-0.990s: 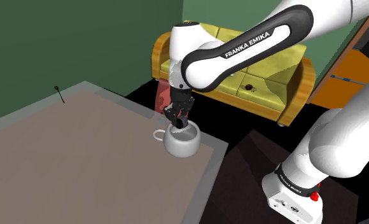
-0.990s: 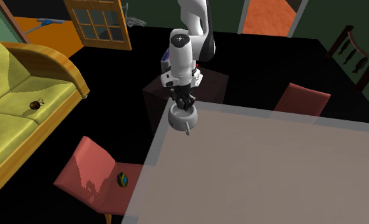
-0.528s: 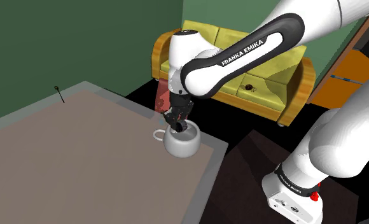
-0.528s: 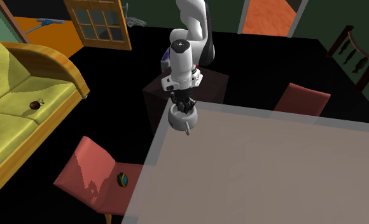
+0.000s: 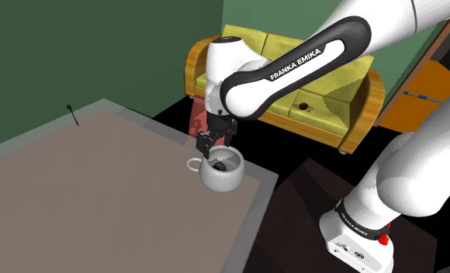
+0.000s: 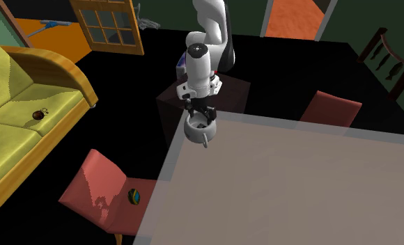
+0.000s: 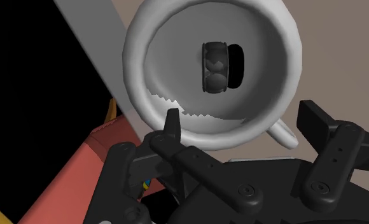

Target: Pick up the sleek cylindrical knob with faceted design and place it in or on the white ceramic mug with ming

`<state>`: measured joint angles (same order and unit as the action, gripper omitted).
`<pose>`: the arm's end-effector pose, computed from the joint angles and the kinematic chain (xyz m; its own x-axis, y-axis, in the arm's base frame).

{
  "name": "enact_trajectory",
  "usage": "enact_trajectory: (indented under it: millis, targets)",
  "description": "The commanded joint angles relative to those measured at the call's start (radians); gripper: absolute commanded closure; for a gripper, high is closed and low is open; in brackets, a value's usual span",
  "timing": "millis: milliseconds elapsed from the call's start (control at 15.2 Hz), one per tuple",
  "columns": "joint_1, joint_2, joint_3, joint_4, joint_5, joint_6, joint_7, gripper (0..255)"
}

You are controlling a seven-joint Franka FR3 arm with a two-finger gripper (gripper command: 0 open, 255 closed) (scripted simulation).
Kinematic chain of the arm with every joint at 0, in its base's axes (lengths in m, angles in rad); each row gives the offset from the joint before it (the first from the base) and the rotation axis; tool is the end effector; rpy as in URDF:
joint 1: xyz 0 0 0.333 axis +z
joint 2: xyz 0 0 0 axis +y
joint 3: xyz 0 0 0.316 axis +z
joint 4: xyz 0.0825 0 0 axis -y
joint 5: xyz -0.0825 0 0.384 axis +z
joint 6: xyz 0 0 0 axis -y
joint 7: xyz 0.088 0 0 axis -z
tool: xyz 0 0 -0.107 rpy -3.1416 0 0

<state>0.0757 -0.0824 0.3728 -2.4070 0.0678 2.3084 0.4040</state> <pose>0.4312 0.2086 0.3409 0.9996 -0.0030 -0.0274 -0.0032 -1.0000 -0.0092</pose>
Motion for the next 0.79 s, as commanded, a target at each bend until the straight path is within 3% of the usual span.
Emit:
enact_trajectory:
  millis: [0, 264, 726]
  targets:
    - [0.0, 0.0, 0.0, 0.0, 0.0, 0.0, 0.0, 0]
    - [0.0, -0.077, -0.01, 0.062, 0.025, -0.136, -0.02, 0]
    - [0.0, -0.077, -0.01, 0.062, 0.025, -0.136, -0.02, 0]
